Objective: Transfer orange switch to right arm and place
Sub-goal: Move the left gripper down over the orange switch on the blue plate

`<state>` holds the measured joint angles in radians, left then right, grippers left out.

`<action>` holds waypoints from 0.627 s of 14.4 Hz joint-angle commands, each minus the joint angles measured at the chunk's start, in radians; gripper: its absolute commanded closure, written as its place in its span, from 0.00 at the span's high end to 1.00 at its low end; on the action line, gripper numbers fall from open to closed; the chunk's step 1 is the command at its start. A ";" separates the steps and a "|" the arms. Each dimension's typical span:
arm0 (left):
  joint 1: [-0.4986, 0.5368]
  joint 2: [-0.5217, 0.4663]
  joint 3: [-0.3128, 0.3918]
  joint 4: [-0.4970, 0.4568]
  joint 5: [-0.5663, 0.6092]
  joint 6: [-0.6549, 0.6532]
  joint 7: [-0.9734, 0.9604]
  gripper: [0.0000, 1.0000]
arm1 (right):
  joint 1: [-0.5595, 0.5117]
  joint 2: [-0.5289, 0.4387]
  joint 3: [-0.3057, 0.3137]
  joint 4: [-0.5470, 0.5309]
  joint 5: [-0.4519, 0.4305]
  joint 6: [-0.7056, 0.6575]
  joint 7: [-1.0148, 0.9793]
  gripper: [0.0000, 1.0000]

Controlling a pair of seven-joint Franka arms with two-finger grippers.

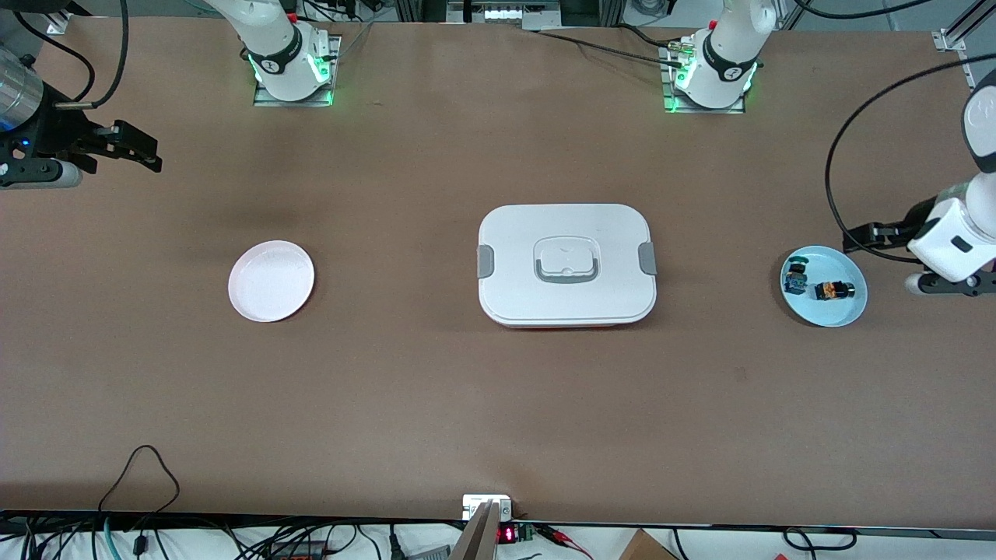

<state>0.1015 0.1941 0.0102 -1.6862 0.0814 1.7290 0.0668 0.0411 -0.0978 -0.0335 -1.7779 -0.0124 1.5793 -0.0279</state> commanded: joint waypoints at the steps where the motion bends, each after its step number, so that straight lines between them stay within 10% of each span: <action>1: 0.033 -0.012 -0.007 -0.146 0.012 0.163 0.030 1.00 | -0.004 -0.007 0.006 -0.005 -0.012 -0.007 -0.007 1.00; 9: 0.110 0.047 -0.009 -0.208 0.011 0.304 0.102 1.00 | -0.006 -0.005 0.004 -0.006 -0.012 -0.005 -0.006 1.00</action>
<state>0.1891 0.2347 0.0102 -1.8887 0.0814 2.0146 0.1472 0.0394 -0.0976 -0.0347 -1.7818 -0.0126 1.5785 -0.0279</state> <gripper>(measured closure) 0.000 0.000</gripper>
